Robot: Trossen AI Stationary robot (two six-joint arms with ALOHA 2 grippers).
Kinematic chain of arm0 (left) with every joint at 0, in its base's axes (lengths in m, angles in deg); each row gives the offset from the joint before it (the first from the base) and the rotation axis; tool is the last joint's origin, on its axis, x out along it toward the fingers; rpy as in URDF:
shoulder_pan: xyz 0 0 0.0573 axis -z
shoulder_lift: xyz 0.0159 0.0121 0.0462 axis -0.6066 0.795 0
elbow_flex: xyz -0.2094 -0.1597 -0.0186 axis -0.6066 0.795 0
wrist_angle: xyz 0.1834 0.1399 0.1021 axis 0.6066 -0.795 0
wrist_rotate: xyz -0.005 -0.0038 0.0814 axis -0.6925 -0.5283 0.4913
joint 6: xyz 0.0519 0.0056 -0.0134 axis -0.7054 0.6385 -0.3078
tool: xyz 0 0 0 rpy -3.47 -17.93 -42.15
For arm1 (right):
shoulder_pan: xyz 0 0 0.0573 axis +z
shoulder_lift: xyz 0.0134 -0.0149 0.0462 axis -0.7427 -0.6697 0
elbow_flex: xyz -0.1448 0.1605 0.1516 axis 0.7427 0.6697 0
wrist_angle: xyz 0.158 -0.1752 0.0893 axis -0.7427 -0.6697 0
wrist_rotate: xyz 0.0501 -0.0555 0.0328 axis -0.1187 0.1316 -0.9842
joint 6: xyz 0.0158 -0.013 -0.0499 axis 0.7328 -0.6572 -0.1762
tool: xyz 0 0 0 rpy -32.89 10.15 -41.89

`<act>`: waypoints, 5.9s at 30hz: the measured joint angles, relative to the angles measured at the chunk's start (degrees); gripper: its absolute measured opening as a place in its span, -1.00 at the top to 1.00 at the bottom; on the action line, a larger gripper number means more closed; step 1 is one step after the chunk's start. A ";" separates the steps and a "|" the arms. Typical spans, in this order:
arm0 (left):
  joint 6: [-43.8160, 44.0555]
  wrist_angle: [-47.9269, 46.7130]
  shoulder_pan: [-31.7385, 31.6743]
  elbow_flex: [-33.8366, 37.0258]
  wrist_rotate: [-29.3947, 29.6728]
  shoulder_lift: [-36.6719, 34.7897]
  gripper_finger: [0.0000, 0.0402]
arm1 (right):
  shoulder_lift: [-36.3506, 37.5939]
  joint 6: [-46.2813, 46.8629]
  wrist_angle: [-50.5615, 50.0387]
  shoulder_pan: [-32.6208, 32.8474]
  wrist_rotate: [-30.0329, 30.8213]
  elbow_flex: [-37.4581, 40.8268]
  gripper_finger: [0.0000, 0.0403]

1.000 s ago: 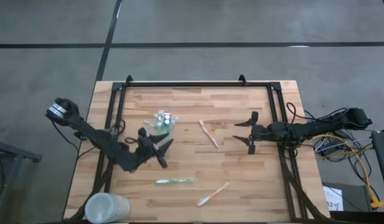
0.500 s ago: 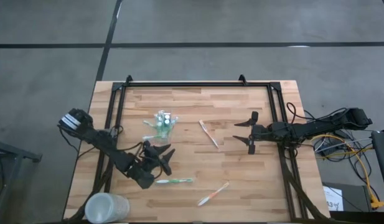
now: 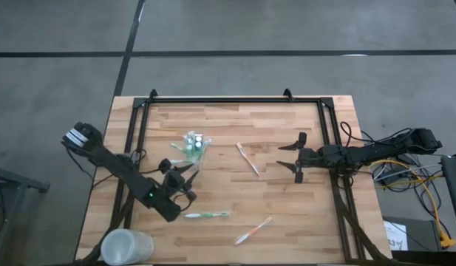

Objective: Pick & Place toothbrushing station
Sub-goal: Adjust the transparent organizer on the table

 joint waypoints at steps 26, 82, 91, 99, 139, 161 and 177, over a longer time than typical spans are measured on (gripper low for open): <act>-10.97 -20.17 -14.67 -5.35 -35.46 -9.84 0.25 | -0.02 0.00 0.02 0.00 0.00 0.00 -0.21; 36.23 -65.34 -20.22 -42.84 -37.74 -25.06 0.26 | -0.02 0.00 0.02 -0.02 0.00 0.00 -0.21; 23.06 -62.08 -28.55 -42.84 -47.20 -31.92 0.26 | -0.01 0.00 0.02 -0.02 0.00 0.00 -0.21; 17.55 -58.26 -38.09 -42.82 -55.48 -30.72 0.26 | 0.00 0.00 0.02 -0.01 0.00 0.00 -0.21; -0.42 -56.95 -78.49 -42.35 -92.32 2.51 0.26 | 0.00 0.00 0.02 -0.01 0.00 0.00 -0.21; -3.65 -45.32 -78.47 -30.13 -97.39 8.08 0.26 | -0.01 0.02 0.02 -0.02 0.00 0.00 -0.21; -3.75 -41.13 -78.47 -26.86 -95.79 7.99 0.46 | 0.00 0.00 0.02 0.00 -0.02 0.00 -0.21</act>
